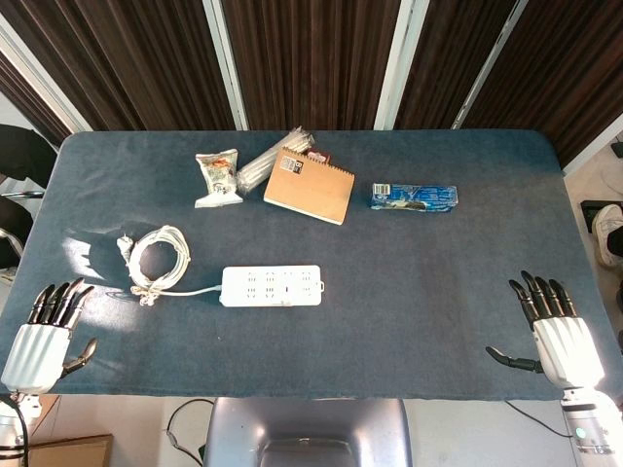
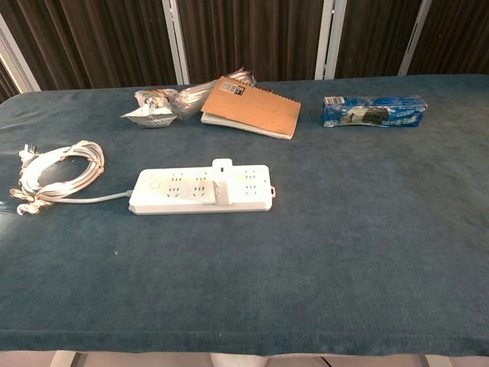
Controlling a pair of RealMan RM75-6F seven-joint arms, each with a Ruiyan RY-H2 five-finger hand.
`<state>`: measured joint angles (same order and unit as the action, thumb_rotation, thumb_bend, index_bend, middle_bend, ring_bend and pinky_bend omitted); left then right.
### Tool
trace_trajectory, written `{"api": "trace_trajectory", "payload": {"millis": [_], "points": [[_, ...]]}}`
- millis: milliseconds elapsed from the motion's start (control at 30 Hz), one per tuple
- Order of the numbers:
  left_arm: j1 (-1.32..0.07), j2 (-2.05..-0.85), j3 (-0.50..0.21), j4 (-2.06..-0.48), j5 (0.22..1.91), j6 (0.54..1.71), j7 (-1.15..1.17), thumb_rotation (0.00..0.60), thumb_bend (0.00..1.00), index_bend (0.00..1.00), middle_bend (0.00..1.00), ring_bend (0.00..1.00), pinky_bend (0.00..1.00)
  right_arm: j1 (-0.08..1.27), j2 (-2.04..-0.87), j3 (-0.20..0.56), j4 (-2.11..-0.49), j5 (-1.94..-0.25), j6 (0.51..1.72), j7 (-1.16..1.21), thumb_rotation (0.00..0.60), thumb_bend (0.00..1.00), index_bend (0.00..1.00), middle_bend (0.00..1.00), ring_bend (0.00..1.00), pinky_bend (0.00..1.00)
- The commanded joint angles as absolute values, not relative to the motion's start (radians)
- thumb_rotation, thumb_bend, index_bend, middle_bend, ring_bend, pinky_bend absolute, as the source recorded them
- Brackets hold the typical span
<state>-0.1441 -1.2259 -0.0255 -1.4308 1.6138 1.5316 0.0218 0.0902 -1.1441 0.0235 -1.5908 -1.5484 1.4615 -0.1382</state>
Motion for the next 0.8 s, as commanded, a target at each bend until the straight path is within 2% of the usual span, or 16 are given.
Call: {"api": "trace_trajectory", "payload": {"millis": [33, 167, 300, 400, 633, 800], "points": [[-0.151, -1.235, -0.024, -1.429, 1.61, 1.516, 0.027, 0.6, 0.34, 0.0, 0.0, 0.0, 0.0, 0.089, -1.143, 0.022, -1.589, -1.552, 1.462, -0.13, 0.389, 0.0, 0.0, 0.0, 0.0, 0.0], [-0.176, -1.267, -0.023, -1.411, 1.628, 1.494, 0.005, 0.6, 0.34, 0.0, 0.0, 0.0, 0.0, 0.087, -1.144, 0.025, -1.582, -1.562, 1.477, -0.113, 0.405, 0.0, 0.0, 0.0, 0.0, 0.0], [-0.223, -1.349, -0.031, -1.353, 1.675, 1.483, -0.034, 0.6, 0.34, 0.0, 0.0, 0.0, 0.0, 0.112, -1.151, 0.034, -1.565, -1.579, 1.459, -0.103, 0.417, 0.0, 0.0, 0.0, 0.0, 0.0], [-0.287, -1.415, -0.055, -1.338, 1.677, 1.421, -0.028, 0.6, 0.34, 0.0, 0.0, 0.0, 0.0, 0.151, -1.149, 0.048, -1.575, -1.579, 1.413, -0.106, 0.419, 0.0, 0.0, 0.0, 0.0, 0.0], [-0.444, -1.553, -0.106, -1.38, 1.594, 1.172, 0.175, 0.6, 0.34, 0.0, 0.0, 0.0, 0.0, 0.258, -1.173, 0.121, -1.591, -1.482, 1.269, -0.127, 0.419, 0.0, 0.0, 0.0, 0.0, 0.0], [-0.525, -1.673, -0.159, -1.337, 1.523, 1.089, 0.307, 0.6, 0.33, 0.0, 0.0, 0.0, 0.0, 0.334, -1.197, 0.165, -1.561, -1.407, 1.164, -0.117, 0.421, 0.0, 0.0, 0.0, 0.0, 0.0]]}}
